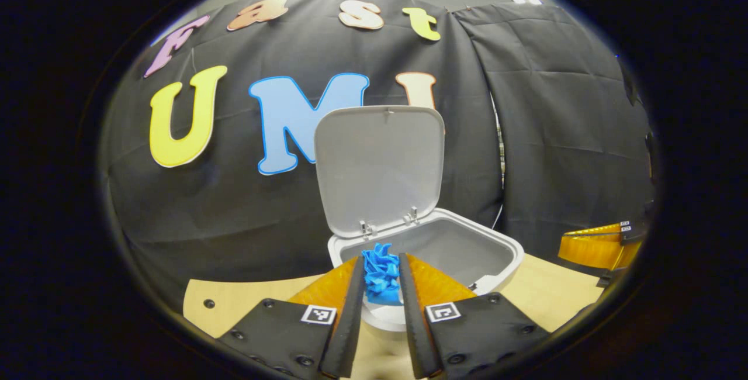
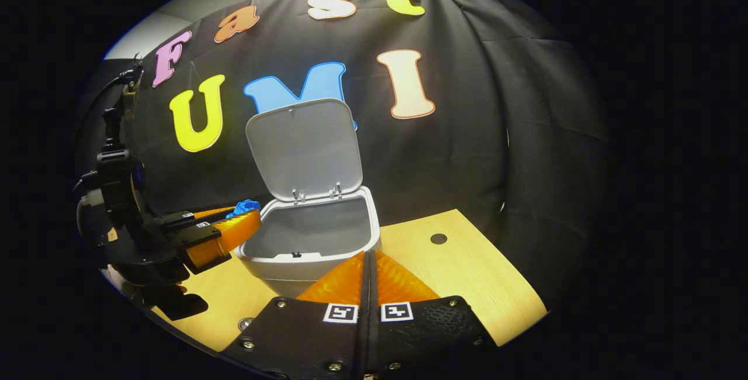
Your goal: Press the lid of the desktop garbage bin to open it, pick up the crumpled paper on the desktop and throw it into the bin, then pick up the pop can on the desktop and drop it into the bin, and finally close the garbage bin lid.
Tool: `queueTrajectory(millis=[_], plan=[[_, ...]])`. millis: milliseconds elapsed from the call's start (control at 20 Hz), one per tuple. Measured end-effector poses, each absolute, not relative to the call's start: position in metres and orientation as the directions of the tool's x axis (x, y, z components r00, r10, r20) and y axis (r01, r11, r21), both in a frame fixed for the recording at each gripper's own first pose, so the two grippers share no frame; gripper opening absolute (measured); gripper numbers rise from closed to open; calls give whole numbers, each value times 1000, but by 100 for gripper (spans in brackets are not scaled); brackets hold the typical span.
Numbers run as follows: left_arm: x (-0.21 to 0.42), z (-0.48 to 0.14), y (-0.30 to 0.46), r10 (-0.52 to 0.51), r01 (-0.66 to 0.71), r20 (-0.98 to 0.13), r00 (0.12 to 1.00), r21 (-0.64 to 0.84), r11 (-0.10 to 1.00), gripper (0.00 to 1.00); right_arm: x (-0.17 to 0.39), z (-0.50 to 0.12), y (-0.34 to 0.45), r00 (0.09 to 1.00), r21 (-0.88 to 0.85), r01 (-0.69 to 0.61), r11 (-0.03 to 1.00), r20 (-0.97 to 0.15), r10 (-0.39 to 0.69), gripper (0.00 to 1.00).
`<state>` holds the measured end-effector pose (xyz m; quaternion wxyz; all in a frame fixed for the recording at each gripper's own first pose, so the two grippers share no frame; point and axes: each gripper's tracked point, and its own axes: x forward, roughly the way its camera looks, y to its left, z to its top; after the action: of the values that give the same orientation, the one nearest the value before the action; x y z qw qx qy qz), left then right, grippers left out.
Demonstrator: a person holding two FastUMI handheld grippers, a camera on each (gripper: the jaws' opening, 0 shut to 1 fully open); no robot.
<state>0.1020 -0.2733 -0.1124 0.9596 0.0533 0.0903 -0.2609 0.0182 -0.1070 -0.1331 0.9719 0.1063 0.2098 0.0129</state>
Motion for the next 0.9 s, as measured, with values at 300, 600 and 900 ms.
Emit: queueTrajectory(millis=[300,600,900], plan=[[100,-110,-273,-499,515,-196,844,43,856,88,15,-133,-106,909,207,16,978,-411,72,0],[97,-100,-265,-493,508,-171,853,58,859,100,13,-133,-99,907,210,5,978,-414,84,0],[89,-88,-237,-460,472,-152,875,53,880,100,8,-132,-82,903,208,-29,978,-415,115,0]])
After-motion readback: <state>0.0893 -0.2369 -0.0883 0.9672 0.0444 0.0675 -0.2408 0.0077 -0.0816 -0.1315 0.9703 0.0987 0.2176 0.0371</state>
